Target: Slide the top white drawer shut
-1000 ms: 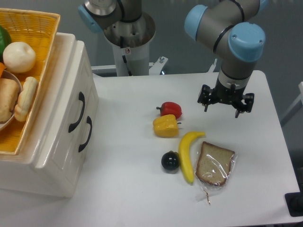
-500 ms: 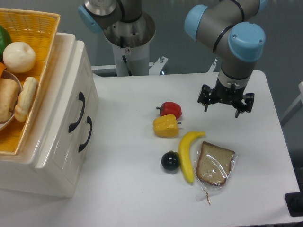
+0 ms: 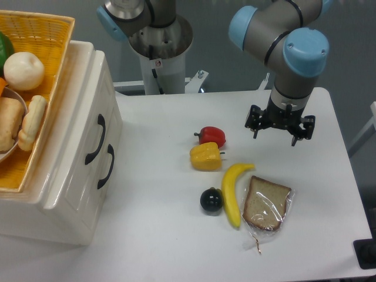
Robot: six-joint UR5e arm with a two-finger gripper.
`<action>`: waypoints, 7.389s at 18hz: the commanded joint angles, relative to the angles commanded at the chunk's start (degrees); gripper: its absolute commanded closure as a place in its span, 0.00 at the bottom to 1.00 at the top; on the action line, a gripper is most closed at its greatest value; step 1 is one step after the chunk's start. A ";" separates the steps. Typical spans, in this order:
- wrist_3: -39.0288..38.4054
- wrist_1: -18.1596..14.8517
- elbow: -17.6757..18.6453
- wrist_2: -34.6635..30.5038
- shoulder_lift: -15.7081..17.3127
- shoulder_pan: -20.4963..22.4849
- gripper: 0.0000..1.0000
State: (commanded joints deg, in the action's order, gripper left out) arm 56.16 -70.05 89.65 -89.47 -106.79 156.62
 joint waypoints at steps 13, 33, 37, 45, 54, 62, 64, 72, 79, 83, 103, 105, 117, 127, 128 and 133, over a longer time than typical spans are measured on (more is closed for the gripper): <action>0.00 0.00 0.00 0.00 0.09 0.00 0.00; 0.00 0.09 0.00 -1.66 0.00 -0.17 0.00; 0.00 0.00 0.00 -2.02 0.00 -0.26 0.00; 0.00 0.35 -0.44 -1.76 -0.53 -0.53 0.00; -0.09 0.35 -0.44 0.52 -0.35 -0.61 0.00; -0.70 0.44 -0.61 4.04 -0.09 -3.07 0.00; -0.97 0.44 -0.70 3.78 0.00 -3.60 0.00; -2.73 0.44 -0.97 1.67 1.49 -6.24 0.00; -2.90 2.55 -0.80 1.85 1.05 -6.86 0.00; -3.34 2.55 -0.44 1.67 1.23 -6.85 0.00; -3.60 2.72 -1.14 2.29 0.00 -8.61 0.00; -3.52 2.72 -1.14 2.20 0.00 -8.44 0.00; -3.51 2.72 -1.85 2.11 0.44 -7.73 0.00; -3.52 2.72 -1.58 2.11 0.09 -7.73 0.00; -3.52 2.72 -1.58 2.11 0.09 -7.73 0.00; -3.43 2.72 -1.58 2.20 0.00 -7.73 0.00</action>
State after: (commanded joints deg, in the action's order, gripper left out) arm 52.73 -67.32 88.07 -87.28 -106.79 148.89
